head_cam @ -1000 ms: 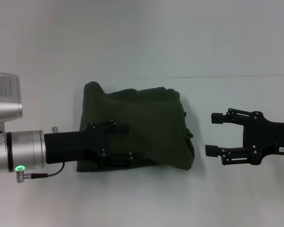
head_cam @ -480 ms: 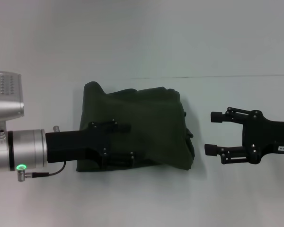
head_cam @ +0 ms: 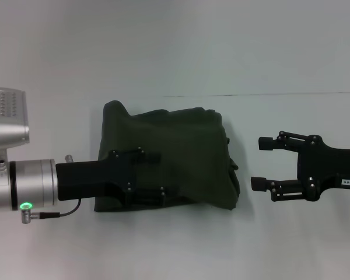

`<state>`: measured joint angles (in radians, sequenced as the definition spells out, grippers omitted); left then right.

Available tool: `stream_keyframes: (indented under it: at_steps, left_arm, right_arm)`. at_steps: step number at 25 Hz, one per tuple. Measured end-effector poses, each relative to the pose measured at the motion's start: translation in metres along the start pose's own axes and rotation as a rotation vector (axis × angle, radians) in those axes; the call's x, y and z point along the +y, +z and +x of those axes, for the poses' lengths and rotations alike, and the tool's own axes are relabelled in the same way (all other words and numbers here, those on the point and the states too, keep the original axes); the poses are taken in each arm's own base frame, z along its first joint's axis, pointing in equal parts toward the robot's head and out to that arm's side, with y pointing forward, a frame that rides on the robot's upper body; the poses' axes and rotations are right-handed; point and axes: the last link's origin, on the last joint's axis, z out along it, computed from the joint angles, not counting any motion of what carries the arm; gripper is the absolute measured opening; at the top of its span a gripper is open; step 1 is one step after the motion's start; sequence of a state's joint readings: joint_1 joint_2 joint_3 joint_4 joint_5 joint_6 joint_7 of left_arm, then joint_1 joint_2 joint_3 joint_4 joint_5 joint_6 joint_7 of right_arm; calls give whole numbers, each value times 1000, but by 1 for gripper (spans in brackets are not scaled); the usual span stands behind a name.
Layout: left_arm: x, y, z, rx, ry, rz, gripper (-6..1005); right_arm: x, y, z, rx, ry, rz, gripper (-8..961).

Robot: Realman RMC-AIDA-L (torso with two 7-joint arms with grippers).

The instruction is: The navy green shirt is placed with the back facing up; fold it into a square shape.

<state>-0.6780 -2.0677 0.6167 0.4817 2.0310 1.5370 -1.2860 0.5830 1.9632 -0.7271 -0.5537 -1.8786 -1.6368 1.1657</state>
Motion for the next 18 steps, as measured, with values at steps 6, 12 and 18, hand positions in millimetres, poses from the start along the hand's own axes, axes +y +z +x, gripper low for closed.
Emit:
stream_keyframes:
  at_steps: [6,12,18]
  left_arm:
    - [0,0,0,0,0,0,950]
    - [0,0,0,-1,0,-1,949]
    - [0,0,0,0,0,-4,949]
  right_arm:
    - [0,0,0,0,0,0,942]
    - [0,0,0,0,1,-1,939]
    - [1,0,1,-1,2,-4,933]
